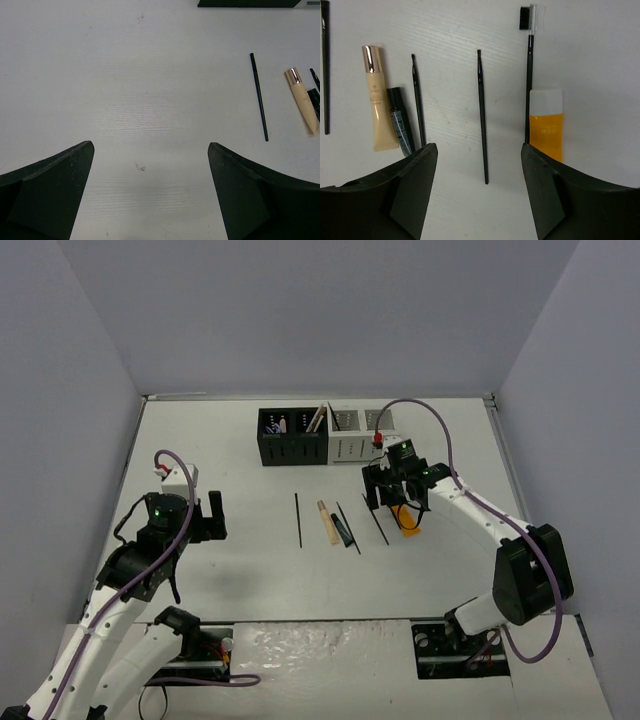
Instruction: Organize the makeup
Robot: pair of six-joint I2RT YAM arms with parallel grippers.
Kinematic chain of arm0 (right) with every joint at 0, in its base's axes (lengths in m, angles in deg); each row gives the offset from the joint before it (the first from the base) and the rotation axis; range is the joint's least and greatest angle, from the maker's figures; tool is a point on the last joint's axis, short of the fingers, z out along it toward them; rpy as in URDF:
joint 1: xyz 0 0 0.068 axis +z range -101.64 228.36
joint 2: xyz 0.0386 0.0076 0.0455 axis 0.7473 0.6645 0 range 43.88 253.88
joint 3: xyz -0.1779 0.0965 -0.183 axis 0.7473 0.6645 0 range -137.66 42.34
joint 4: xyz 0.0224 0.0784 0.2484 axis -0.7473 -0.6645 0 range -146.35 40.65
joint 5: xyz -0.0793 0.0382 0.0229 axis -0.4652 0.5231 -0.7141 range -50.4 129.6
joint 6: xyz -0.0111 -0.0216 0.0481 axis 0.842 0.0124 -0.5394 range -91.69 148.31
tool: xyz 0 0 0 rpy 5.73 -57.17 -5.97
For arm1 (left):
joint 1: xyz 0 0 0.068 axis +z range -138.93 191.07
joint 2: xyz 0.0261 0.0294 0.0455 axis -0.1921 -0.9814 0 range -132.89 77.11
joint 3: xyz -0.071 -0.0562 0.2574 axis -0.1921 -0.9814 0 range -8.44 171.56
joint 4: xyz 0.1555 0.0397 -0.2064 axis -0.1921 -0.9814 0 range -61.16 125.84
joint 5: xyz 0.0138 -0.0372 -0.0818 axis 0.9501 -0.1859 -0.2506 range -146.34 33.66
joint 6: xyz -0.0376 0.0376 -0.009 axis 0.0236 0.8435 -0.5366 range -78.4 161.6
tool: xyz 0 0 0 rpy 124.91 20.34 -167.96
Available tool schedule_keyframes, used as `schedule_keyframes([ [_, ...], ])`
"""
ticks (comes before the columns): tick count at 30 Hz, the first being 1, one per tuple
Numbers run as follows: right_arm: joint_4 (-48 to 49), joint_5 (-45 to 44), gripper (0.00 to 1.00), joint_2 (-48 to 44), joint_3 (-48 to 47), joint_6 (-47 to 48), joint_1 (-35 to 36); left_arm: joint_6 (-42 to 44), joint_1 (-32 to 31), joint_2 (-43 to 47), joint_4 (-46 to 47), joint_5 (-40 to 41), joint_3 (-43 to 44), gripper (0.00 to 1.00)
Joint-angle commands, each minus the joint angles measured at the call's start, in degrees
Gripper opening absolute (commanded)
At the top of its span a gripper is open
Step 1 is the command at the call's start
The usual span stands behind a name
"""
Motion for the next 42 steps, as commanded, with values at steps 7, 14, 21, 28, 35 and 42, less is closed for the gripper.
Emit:
schedule_keyframes([
  [7,-3.04,-2.37,0.51,10.99,-2.96,1.27,4.00,0.67,0.46,-0.28,2.10,0.61,1.20,0.97],
  [14,-2.84,-4.60,0.42,16.50,-4.62,1.89,4.53,0.67,0.46,0.03,2.03,0.62,1.20,0.97],
  [21,-1.66,-5.63,0.39,18.16,-4.13,1.65,4.49,0.61,0.54,0.08,2.03,0.62,1.20,0.97],
  [28,-1.04,-4.01,0.38,20.79,-4.36,2.06,4.40,0.63,0.54,-0.11,2.16,0.44,1.20,0.97],
  [35,-1.13,-3.82,0.35,23.49,-6.24,2.41,4.42,0.76,0.61,-0.65,2.19,0.33,1.22,0.97],
  [42,-1.13,-3.53,0.23,26.11,-7.73,2.78,4.48,0.76,0.56,-0.80,2.12,0.34,1.29,0.97],
])
